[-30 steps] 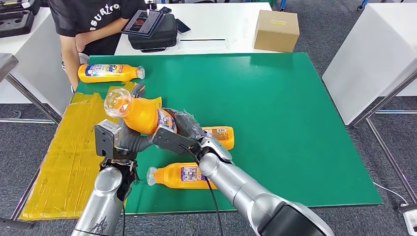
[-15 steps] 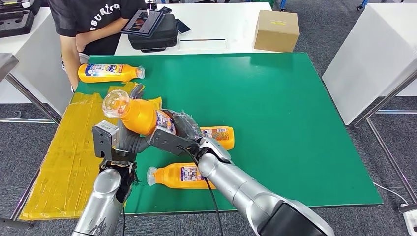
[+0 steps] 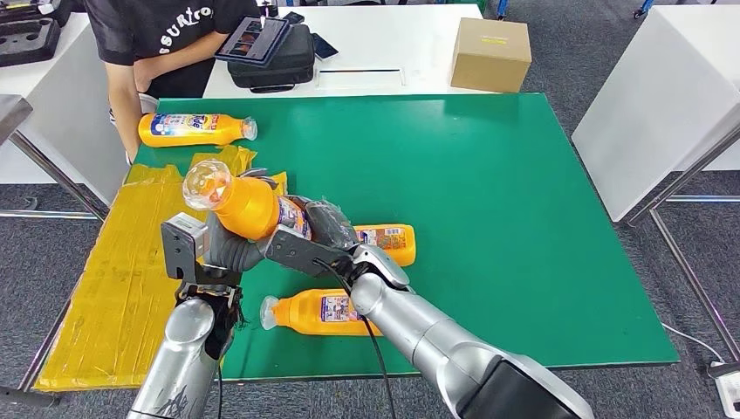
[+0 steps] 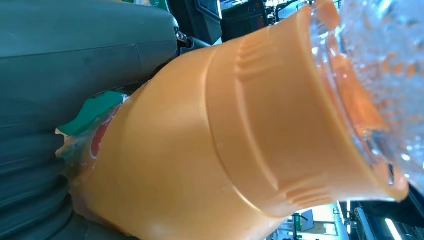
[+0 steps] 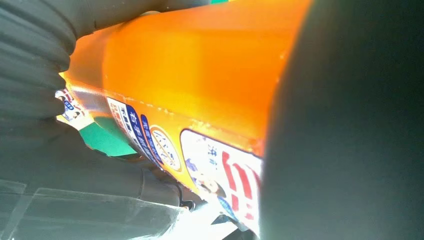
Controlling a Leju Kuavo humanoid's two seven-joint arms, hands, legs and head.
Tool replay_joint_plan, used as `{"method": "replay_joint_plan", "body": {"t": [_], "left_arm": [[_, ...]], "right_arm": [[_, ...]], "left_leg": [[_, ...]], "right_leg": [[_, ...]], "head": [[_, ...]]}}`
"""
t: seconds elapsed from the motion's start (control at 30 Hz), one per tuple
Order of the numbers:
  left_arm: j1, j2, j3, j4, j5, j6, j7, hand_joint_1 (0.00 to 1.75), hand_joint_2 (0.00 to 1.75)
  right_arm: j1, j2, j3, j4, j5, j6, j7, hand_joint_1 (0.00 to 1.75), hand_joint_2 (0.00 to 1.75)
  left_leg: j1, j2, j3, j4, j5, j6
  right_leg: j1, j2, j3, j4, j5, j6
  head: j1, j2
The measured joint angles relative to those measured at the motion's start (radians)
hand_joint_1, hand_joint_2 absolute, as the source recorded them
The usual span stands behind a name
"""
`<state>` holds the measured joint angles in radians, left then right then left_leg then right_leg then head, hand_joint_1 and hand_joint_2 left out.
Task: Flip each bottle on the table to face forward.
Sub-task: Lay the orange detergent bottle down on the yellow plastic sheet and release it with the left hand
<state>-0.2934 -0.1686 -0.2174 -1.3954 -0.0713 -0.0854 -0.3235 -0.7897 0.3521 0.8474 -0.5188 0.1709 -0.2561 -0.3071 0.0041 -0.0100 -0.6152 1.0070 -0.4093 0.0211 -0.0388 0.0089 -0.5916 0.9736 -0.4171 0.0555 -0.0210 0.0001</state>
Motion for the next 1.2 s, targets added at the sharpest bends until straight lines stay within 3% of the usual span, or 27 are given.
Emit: {"method": "replay_joint_plan", "body": {"t": [0.37, 0.5, 0.63, 1.2], "left_arm": [[0.000, 0.000, 0.006, 0.000, 0.011, -0.009, 0.003, 1.75, 1.75], [-0.001, 0.000, 0.006, -0.001, 0.014, -0.012, 0.005, 1.75, 1.75], [-0.004, 0.000, 0.009, -0.008, 0.016, -0.011, 0.009, 1.75, 1.75], [-0.008, -0.001, 0.016, -0.016, 0.015, -0.003, 0.014, 1.75, 1.75]], "right_arm": [[-0.001, 0.000, 0.016, 0.000, -0.014, -0.013, -0.001, 1.72, 1.75], [-0.001, 0.000, 0.017, 0.000, -0.025, -0.023, -0.009, 0.03, 1.75], [0.000, 0.000, 0.014, -0.002, -0.039, -0.041, -0.040, 0.00, 0.00], [0.053, -0.004, -0.137, -0.114, 0.006, 0.034, -0.106, 0.00, 0.00]], "left_leg": [[0.000, 0.000, 0.000, 0.000, 0.000, 0.000], [0.000, 0.000, 0.000, 0.000, 0.000, 0.000], [0.000, 0.000, 0.000, 0.000, 0.000, 0.000], [0.000, 0.000, 0.000, 0.000, 0.000, 0.000]], "right_leg": [[0.000, 0.000, 0.000, 0.000, 0.000, 0.000], [0.000, 0.000, 0.000, 0.000, 0.000, 0.000], [0.000, 0.000, 0.000, 0.000, 0.000, 0.000], [0.000, 0.000, 0.000, 0.000, 0.000, 0.000]], "head": [[0.000, 0.000], [0.000, 0.000], [0.000, 0.000], [0.000, 0.000]]}}
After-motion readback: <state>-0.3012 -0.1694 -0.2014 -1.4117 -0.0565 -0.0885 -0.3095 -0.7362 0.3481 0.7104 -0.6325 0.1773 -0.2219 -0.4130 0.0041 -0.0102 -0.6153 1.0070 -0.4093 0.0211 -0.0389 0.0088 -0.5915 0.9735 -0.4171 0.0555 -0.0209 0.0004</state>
